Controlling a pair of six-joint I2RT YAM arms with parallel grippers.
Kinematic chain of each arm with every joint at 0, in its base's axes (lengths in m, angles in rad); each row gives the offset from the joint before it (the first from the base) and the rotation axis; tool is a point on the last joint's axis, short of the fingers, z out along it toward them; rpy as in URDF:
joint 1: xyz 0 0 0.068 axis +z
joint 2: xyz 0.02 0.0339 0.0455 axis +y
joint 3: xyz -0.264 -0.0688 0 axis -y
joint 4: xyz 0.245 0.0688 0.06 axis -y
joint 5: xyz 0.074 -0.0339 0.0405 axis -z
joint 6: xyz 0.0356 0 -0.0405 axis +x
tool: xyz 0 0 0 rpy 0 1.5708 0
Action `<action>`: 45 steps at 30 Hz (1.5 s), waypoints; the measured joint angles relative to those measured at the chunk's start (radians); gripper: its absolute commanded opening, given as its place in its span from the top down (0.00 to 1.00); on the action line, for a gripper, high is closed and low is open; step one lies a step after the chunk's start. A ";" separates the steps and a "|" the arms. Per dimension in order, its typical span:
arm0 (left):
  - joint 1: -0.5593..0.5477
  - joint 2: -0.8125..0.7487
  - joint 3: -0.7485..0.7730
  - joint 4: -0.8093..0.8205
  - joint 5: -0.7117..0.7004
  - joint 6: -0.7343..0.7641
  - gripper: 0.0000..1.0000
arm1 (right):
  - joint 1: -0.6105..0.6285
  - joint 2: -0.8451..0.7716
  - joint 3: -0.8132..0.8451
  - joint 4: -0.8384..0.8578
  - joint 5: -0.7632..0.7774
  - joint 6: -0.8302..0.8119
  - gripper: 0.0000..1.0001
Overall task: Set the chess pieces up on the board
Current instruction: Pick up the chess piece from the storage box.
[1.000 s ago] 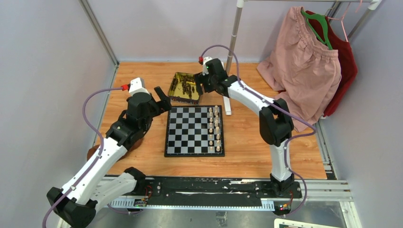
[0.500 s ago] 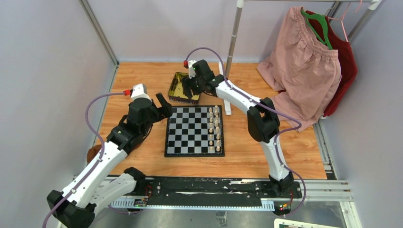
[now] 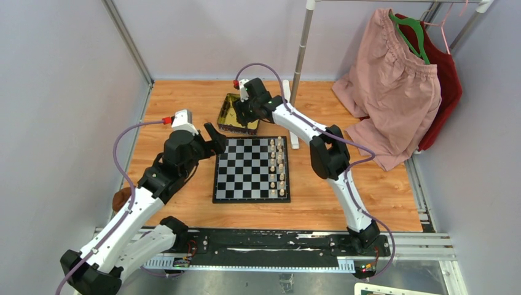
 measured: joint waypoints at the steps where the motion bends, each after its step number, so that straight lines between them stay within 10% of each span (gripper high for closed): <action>1: 0.000 -0.002 -0.002 0.007 0.004 0.003 0.00 | 0.000 0.006 0.006 0.000 0.000 0.000 0.37; 24: 0.000 -0.010 -0.028 0.056 0.029 0.049 0.00 | -0.025 0.121 0.117 -0.003 -0.005 0.007 0.53; 37: 0.000 -0.010 -0.028 0.070 0.028 0.096 0.00 | -0.037 0.146 0.148 0.000 -0.012 0.013 1.00; 45: 0.000 -0.034 -0.031 0.069 0.019 0.097 0.00 | -0.037 0.143 0.147 0.001 -0.012 -0.008 1.00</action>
